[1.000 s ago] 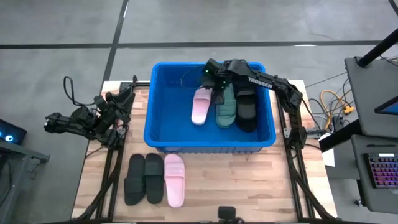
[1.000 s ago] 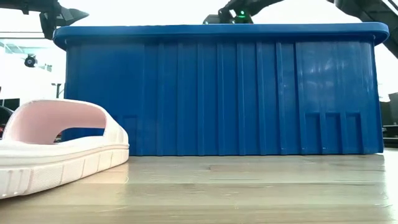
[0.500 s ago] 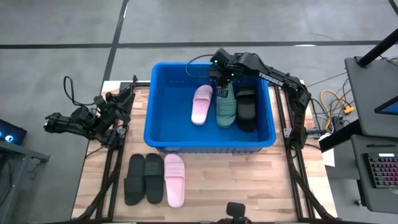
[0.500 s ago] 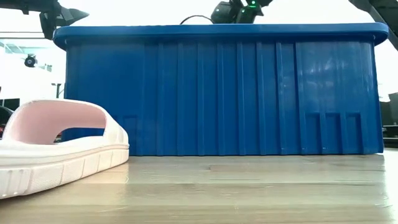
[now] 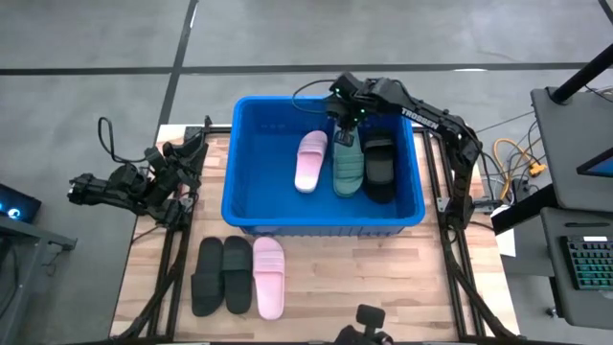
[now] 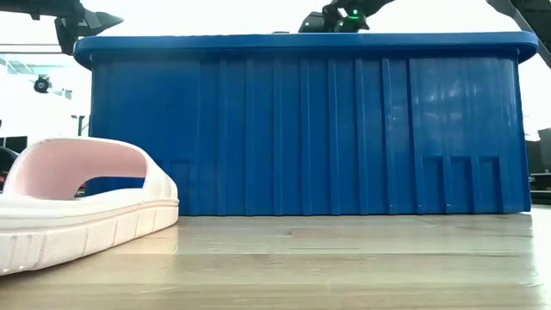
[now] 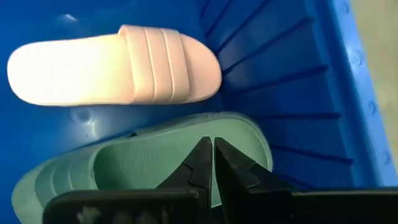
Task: Pick and place slides into bin
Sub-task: Adjust the slides into the bin
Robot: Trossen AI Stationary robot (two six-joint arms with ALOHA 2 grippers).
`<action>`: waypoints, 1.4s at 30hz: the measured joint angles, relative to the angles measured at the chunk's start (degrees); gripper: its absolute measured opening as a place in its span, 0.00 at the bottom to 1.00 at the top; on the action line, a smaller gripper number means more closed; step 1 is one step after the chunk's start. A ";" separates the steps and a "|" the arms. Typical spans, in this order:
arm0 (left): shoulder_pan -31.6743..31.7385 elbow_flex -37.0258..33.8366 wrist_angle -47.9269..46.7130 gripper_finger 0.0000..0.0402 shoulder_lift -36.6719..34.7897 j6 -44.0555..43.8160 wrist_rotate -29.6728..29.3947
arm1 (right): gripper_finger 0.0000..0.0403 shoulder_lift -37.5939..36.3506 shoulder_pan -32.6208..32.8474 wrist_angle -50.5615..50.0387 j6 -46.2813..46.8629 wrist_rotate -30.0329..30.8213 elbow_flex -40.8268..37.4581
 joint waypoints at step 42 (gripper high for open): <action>0.01 0.00 -0.01 0.54 0.04 0.01 0.00 | 0.02 -1.09 -1.95 7.08 0.92 -0.60 -7.72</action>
